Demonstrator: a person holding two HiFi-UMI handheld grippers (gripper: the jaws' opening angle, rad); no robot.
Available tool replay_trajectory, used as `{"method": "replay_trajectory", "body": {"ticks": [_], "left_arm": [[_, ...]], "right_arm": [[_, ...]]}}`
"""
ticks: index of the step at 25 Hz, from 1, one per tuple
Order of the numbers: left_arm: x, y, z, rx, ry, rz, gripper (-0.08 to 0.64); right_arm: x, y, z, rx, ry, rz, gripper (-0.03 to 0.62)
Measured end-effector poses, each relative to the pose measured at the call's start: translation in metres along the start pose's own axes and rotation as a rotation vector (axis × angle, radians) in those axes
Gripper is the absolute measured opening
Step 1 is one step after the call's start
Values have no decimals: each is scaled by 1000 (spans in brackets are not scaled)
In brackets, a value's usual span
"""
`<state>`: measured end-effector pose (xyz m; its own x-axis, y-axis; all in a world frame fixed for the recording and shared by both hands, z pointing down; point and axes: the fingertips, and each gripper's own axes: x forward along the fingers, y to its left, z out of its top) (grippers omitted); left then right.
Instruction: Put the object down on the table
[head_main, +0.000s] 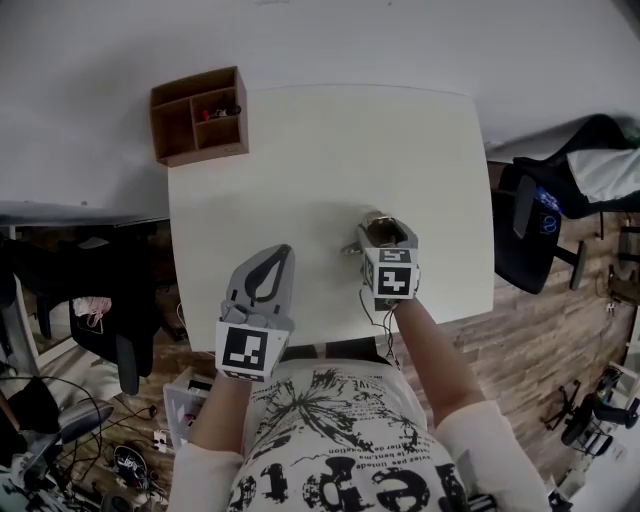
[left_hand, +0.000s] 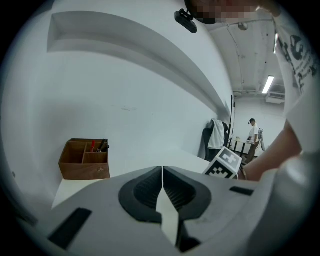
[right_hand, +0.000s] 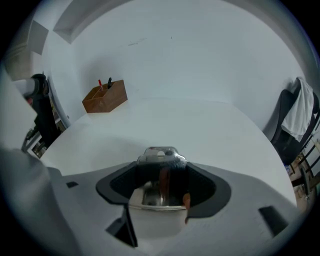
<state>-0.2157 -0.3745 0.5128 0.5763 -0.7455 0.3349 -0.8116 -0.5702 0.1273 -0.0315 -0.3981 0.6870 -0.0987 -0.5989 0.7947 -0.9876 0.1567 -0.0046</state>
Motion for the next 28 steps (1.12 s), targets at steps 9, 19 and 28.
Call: {"method": "replay_trajectory", "body": {"ticks": [9, 19, 28], "left_arm": [[-3, -2, 15, 38, -50, 11, 12], [-23, -14, 62, 90, -143, 51, 12], [-38, -18, 110, 132, -209, 102, 12]], "right_arm": [[-24, 5, 15, 45, -12, 47, 296], [-138, 17, 114, -85, -485, 105, 63], [-214, 16, 167, -138, -729, 128, -6]]}}
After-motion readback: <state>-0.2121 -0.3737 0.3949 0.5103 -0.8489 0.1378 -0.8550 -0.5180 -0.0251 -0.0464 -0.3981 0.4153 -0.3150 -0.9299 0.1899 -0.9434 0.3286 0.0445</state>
